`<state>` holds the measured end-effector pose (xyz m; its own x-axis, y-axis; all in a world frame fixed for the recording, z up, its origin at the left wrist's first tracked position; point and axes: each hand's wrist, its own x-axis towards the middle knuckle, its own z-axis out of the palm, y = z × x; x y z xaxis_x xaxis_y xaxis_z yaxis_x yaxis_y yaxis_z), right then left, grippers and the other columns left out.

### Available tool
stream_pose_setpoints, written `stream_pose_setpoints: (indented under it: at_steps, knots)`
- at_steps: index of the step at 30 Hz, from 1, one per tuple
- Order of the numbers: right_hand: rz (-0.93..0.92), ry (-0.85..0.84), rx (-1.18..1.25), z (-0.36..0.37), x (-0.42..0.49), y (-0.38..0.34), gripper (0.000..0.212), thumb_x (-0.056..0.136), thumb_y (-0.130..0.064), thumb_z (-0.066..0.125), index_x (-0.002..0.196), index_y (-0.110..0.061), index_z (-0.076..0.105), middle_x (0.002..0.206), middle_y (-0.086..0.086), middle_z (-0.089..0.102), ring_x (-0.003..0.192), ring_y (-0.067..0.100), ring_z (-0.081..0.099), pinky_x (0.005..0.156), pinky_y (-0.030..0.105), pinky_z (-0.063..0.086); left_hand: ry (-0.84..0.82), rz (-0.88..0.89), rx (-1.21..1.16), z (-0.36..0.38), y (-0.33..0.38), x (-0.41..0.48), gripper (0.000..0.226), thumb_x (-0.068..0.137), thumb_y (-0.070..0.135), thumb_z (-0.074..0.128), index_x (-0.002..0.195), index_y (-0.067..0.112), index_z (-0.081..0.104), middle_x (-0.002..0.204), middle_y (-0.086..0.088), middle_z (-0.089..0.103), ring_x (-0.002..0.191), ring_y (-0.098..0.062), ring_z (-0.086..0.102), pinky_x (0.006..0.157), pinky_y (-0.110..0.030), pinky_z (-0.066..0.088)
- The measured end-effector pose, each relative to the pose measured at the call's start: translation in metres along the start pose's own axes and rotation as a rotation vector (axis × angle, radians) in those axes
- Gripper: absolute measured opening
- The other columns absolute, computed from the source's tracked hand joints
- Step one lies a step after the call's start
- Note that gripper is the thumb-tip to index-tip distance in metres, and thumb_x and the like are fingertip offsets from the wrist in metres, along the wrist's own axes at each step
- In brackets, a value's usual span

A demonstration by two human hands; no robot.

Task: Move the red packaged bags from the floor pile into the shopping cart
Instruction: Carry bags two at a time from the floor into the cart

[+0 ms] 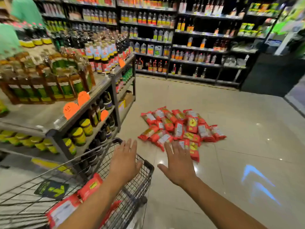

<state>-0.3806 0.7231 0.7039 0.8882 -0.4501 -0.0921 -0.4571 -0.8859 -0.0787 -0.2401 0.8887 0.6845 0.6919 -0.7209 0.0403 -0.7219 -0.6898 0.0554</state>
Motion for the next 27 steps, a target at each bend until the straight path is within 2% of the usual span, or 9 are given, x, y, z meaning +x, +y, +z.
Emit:
stream_pose_setpoints:
  at_steps: [5,7,9,13,16,18,20,22,27]
  knots:
    - [0.204,0.053,0.096,-0.007,-0.038,0.094,0.092,0.095,-0.068,0.043,0.162,-0.026,-0.002,0.17,0.009,0.003,0.157,0.028,0.003,0.125,0.048,0.009,-0.007,0.139,-0.031,-0.007,0.088,0.027,0.085,0.086,0.058,0.049,0.154,0.01,0.036,0.156,-0.018,0.042,0.143,-0.039,0.04,0.115,-0.053,0.036]
    - [0.258,0.068,0.113,-0.006,-0.047,0.127,0.091,0.094,-0.069,0.043,0.162,-0.026,-0.001,0.17,0.009,0.005,0.157,0.029,0.006,0.124,0.047,0.011,-0.01,0.214,-0.006,-0.005,0.119,0.038,0.084,0.077,0.057,0.059,0.143,0.007,0.049,0.142,-0.019,0.057,0.128,-0.04,0.055,0.103,-0.053,0.048]
    - [0.296,0.076,0.124,-0.004,-0.053,0.158,0.092,0.094,-0.07,0.042,0.162,-0.025,0.0,0.17,0.01,0.007,0.156,0.029,0.007,0.123,0.047,0.013,0.002,0.262,0.019,-0.003,0.152,0.049,0.082,0.073,0.056,0.067,0.137,0.007,0.055,0.136,-0.018,0.061,0.121,-0.038,0.061,0.096,-0.051,0.052]
    - [0.33,0.081,0.14,-0.008,-0.058,0.227,0.091,0.094,-0.07,0.04,0.163,-0.024,0.002,0.17,0.011,0.008,0.156,0.028,0.009,0.123,0.047,0.015,0.032,0.29,0.008,-0.001,0.226,0.075,0.081,0.085,0.057,0.06,0.152,0.015,0.042,0.155,-0.013,0.045,0.141,-0.034,0.044,0.112,-0.049,0.04]
    - [0.358,0.097,0.171,-0.015,-0.057,0.288,0.091,0.094,-0.072,0.04,0.162,-0.024,0.006,0.17,0.009,0.01,0.156,0.027,0.012,0.123,0.046,0.016,0.026,0.282,0.005,0.007,0.286,0.1,0.082,0.083,0.06,0.062,0.149,0.014,0.046,0.151,-0.014,0.051,0.139,-0.035,0.048,0.111,-0.049,0.042]
    - [0.381,0.095,0.187,-0.015,-0.054,0.328,0.091,0.094,-0.072,0.04,0.162,-0.023,0.006,0.17,0.009,0.011,0.155,0.027,0.013,0.123,0.046,0.017,0.028,0.281,-0.017,0.016,0.323,0.119,0.084,0.085,0.064,0.046,0.153,0.015,0.041,0.154,-0.012,0.048,0.143,-0.035,0.042,0.114,-0.051,0.039]
    - [0.401,0.08,0.199,-0.012,-0.053,0.364,0.089,0.095,-0.07,0.04,0.162,-0.023,0.004,0.169,0.01,0.011,0.156,0.027,0.013,0.123,0.047,0.017,0.003,0.288,-0.009,0.024,0.356,0.134,0.085,0.089,0.065,0.033,0.158,0.017,0.029,0.162,-0.01,0.035,0.15,-0.033,0.029,0.119,-0.051,0.03]
    - [0.423,0.059,0.223,-0.009,-0.052,0.394,0.089,0.095,-0.07,0.04,0.162,-0.024,0.003,0.169,0.01,0.011,0.156,0.028,0.012,0.123,0.047,0.016,-0.017,0.302,-0.011,0.03,0.383,0.146,0.082,0.093,0.062,0.039,0.16,0.019,0.023,0.165,-0.009,0.028,0.153,-0.032,0.024,0.121,-0.051,0.026]
    - [0.439,0.005,0.259,-0.005,-0.032,0.451,0.09,0.095,-0.07,0.041,0.162,-0.023,0.003,0.17,0.009,0.009,0.156,0.028,0.01,0.123,0.048,0.015,-0.027,0.31,-0.008,0.036,0.426,0.18,0.082,0.096,0.059,0.046,0.162,0.021,0.015,0.166,-0.009,0.024,0.153,-0.031,0.022,0.123,-0.049,0.023]
